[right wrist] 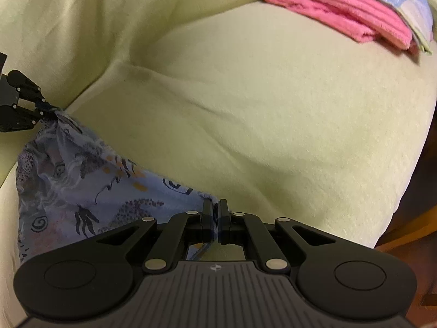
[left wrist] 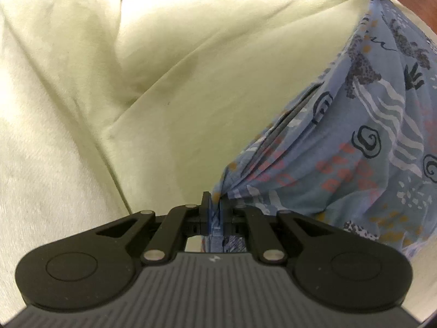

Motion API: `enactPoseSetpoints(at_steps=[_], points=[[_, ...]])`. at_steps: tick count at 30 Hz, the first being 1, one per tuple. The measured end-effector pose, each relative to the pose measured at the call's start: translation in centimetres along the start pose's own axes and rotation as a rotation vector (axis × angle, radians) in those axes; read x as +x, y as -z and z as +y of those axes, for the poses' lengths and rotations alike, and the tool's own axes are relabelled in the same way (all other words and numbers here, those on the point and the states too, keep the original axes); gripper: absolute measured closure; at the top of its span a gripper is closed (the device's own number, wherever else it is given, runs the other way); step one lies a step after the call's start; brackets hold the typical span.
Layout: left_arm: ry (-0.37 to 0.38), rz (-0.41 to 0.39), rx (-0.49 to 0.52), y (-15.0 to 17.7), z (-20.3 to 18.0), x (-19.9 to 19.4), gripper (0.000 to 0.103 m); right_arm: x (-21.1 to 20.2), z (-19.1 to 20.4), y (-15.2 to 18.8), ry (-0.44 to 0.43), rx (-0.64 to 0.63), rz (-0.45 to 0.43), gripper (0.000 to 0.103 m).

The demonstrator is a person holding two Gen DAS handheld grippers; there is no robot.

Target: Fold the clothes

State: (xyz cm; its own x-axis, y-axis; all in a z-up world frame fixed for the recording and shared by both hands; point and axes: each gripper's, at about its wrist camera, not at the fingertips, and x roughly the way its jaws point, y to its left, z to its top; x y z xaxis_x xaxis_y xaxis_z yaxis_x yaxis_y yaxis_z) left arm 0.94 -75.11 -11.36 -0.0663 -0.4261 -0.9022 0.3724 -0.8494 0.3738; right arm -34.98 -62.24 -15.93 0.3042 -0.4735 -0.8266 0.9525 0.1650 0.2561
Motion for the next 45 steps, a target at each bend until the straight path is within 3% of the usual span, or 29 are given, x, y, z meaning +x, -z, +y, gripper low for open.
enactPoseSetpoints(at_steps=[1,3,4,6,7,8,10,11,13,17,19,20,23,27,29,31,35,37,40,42,45], points=[[-0.003,0.007,-0.003,-0.1,-0.1,0.4,0.097,0.3,-0.1,0.1,0.004,0.000,0.008,0.103],[-0.020,0.032,0.001,-0.4,-0.4,1.7,0.091,1.4,-0.3,0.3,0.016,0.004,0.037,0.103],[-0.036,0.051,0.008,-0.6,-0.6,2.3,0.081,1.9,-0.3,0.4,0.022,0.005,0.051,0.103],[-0.056,0.058,0.024,-0.9,-0.9,2.5,0.078,2.4,-0.1,0.6,0.034,0.000,0.055,0.101],[-0.063,0.064,0.012,-1.0,-0.8,2.4,0.071,2.4,0.0,0.5,0.044,-0.004,0.058,0.094],[-0.067,0.067,-0.020,-1.1,-0.1,2.2,0.063,2.2,0.2,0.4,0.069,-0.019,0.066,0.077],[-0.066,0.060,-0.106,-1.1,1.4,1.1,0.058,1.9,0.5,0.2,0.118,-0.047,0.081,0.053],[-0.059,0.049,-0.160,-0.9,2.3,0.0,0.058,1.4,0.5,0.0,0.135,-0.057,0.078,0.051],[-0.054,0.023,-0.268,-0.5,3.7,-2.3,0.058,0.0,0.7,-0.4,0.163,-0.070,0.052,0.051],[-0.027,-0.034,-0.448,1.2,4.5,-6.6,0.076,-2.4,2.8,-1.0,0.125,-0.160,-0.026,0.055],[0.014,-0.046,-0.464,1.9,3.0,-7.5,0.087,-2.1,4.5,-1.0,0.018,-0.220,-0.009,0.068],[0.040,-0.035,-0.461,2.3,2.0,-7.4,0.088,-1.6,5.3,-0.9,-0.027,-0.247,0.010,0.075],[0.076,0.026,-0.448,3.5,-1.2,-5.3,0.086,0.7,6.7,-0.3,-0.072,-0.296,0.062,0.077],[-0.010,0.103,-0.458,4.0,-2.7,-2.5,0.085,2.4,5.2,-0.3,-0.015,-0.234,0.133,0.076],[-0.074,0.044,-0.514,3.9,-2.1,-3.5,0.083,1.7,4.6,-0.8,0.013,-0.205,0.139,0.075],[-0.135,-0.007,-0.569,3.8,-1.6,-4.6,0.073,0.3,5.0,-1.0,0.017,-0.241,0.103,0.074],[-0.200,-0.028,-0.681,4.1,-2.4,-6.6,0.074,0.9,6.5,-0.2,0.048,-0.314,0.158,0.072],[-0.198,-0.021,-0.756,4.7,-4.3,-8.3,0.074,1.2,7.2,0.6,0.107,-0.318,0.194,0.072],[-0.170,-0.009,-0.886,6.1,-9.7,-11.8,0.073,-3.0,8.5,1.3,0.089,-0.275,0.131,0.072],[-0.099,-0.007,-0.998,6.8,-14.8,-14.0,0.073,-6.3,9.7,2.2,0.083,-0.280,0.097,0.072],[0.002,0.013,-1.155,7.7,-21.6,-15.7,0.073,-10.8,12.6,4.6,0.034,-0.413,0.075,0.069]])
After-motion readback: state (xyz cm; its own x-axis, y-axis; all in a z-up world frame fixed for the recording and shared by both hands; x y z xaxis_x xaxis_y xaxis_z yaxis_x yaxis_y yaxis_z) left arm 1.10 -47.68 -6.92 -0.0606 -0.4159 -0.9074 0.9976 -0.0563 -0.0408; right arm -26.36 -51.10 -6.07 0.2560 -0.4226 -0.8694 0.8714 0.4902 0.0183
